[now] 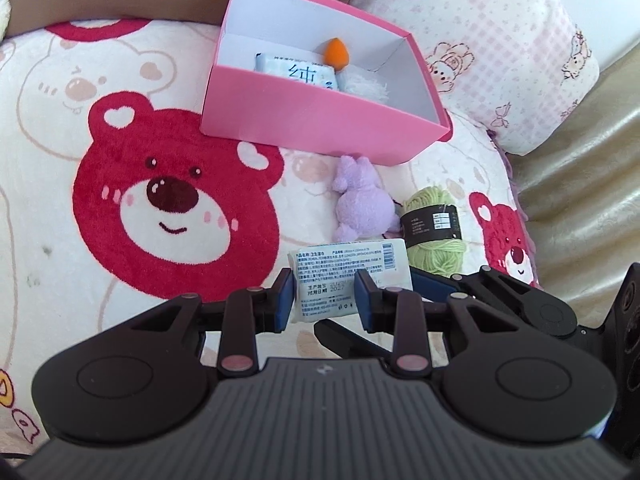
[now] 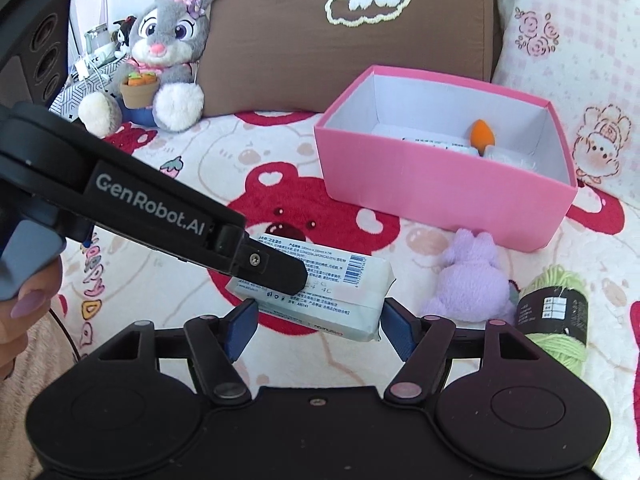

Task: Organize objects
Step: 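Lift the white packet with the left gripper and carry it over the pink box, then lower the white packet into the pink box and open the left gripper, then withdraw the left tool from the pink box toward the purple plush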

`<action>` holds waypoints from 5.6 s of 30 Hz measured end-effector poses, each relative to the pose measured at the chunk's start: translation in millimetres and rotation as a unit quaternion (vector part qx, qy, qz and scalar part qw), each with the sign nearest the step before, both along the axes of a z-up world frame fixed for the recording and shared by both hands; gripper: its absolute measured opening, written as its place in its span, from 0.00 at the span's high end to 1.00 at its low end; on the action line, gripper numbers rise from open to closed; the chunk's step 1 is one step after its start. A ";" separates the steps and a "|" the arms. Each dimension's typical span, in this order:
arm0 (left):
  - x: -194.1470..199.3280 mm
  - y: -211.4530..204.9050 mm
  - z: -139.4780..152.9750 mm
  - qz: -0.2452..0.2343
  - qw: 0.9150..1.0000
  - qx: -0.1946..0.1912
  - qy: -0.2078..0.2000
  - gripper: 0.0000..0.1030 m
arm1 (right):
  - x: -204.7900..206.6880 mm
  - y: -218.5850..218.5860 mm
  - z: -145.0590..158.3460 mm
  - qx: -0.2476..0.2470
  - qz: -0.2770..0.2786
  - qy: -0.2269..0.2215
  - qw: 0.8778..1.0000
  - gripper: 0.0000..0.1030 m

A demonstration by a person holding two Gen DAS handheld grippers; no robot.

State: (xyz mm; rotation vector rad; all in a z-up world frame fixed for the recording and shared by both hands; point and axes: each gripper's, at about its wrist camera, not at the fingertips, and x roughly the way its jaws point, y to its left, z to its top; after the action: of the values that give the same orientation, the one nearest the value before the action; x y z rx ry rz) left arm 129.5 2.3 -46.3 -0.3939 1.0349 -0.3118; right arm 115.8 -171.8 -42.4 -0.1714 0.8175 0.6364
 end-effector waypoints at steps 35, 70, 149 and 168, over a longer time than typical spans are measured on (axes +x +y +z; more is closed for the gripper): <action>115.7 5.4 103.9 0.002 0.997 -0.016 -0.079 0.70 | 112.4 6.5 102.5 0.021 -0.035 -0.051 0.998 0.27; 294.5 -2.2 -45.4 0.104 0.991 -0.062 0.055 0.71 | 294.4 33.3 -14.8 -0.097 -0.023 0.069 0.993 0.49; 54.1 -20.1 116.8 -0.060 0.997 0.048 -0.017 0.52 | 47.8 -52.8 122.1 -0.014 -0.051 -0.009 0.999 0.33; 11.4 -30.9 90.9 -0.098 0.995 0.031 -0.001 0.23 | -0.7 -68.2 93.9 -0.002 -0.071 -0.023 0.997 0.11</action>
State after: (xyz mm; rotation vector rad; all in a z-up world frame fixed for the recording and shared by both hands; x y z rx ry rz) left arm 140.8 -28.6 44.6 -0.2352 1.0809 -0.4547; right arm 115.1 -240.0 51.5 -0.1298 0.7797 0.4953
